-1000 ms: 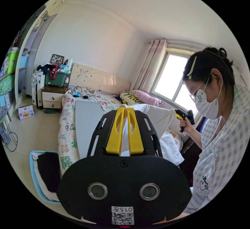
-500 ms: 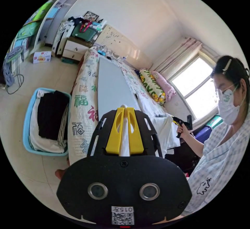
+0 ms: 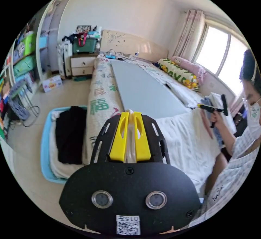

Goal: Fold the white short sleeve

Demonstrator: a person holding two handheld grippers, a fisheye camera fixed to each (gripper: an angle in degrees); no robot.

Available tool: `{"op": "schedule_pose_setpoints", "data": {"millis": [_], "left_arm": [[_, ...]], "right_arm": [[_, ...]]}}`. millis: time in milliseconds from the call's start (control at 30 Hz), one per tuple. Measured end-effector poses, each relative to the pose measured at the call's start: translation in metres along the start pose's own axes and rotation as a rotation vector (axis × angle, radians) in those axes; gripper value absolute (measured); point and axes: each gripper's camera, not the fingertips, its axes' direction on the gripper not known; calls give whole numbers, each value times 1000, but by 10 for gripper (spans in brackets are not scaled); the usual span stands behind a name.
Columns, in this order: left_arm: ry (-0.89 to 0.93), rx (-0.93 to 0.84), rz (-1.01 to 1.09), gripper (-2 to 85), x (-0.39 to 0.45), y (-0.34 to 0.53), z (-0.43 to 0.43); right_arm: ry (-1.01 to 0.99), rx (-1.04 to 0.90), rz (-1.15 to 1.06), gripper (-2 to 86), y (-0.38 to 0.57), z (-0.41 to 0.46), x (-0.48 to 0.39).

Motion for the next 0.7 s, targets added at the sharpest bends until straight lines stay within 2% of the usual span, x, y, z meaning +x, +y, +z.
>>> {"op": "schedule_pose_setpoints", "data": {"millis": [33,100,167,233,267,300,333,400,533,700], "left_arm": [[-54,25,8,16,3,3,-4],[-335,161,-58,17,4,20,-29],[-401,278,-101,20,0,29,-49],[-291,329,-56,27,-6,22,-69],[-97,255,24,35,-2,7,-80],[138,146,148,45,13,-4,-86],[239,90,213,46,24,-5,-87],[470,-12,417,47,68,14,-97],[628,-75,575,54,117,69,-98],[618,-223,694,87,168,121,-79]], "right_arm": [[-30,22,-11,-3,-4,-8,-3],[4,77,-96,-3,-20,-30,-22],[102,101,-96,-3,-37,-40,-33],[156,42,-240,-1,-69,-50,-57],[150,-31,-245,1,-89,-55,-70],[73,-82,-224,5,-100,-64,-83],[3,-102,-261,6,-100,-69,-93],[-263,-181,-415,27,-84,-90,-131],[-382,-316,-447,78,-37,-101,-163],[-290,-488,-491,103,18,-107,-188]]}}
